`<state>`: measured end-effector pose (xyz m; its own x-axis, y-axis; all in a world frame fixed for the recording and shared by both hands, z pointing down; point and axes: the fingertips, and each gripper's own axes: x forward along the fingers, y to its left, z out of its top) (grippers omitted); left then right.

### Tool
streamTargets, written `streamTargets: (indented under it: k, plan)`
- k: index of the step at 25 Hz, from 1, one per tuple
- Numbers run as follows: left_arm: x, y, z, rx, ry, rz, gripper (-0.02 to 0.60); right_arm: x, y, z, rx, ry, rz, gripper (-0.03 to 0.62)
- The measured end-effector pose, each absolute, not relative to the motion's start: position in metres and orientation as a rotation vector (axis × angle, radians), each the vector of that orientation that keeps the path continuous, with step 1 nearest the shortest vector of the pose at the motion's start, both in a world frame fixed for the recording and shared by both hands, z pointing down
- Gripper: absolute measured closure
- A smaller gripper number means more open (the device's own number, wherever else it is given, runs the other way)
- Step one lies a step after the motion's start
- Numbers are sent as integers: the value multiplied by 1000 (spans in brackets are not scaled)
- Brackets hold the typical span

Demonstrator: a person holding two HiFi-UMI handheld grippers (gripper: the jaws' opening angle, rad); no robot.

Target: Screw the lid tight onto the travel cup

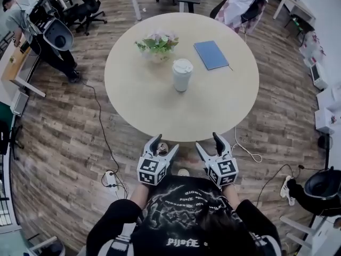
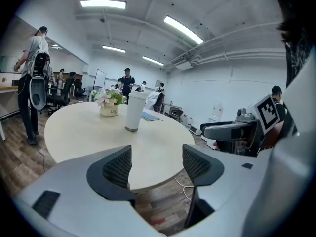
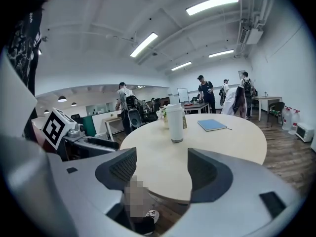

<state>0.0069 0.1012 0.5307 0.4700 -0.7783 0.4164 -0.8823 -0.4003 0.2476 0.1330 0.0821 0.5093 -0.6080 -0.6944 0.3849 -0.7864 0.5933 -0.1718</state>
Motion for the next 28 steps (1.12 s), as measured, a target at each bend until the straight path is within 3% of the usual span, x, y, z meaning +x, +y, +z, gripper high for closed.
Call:
streamTargets:
  k: [16,28]
  plan:
    - [-37,-51,527,2452,-1188,422,253,63,-36,517,1201,-2486,504,283]
    - [-45,-127,542,2504,-1102,534,253,52,-83,510,1250,-2486,569,283]
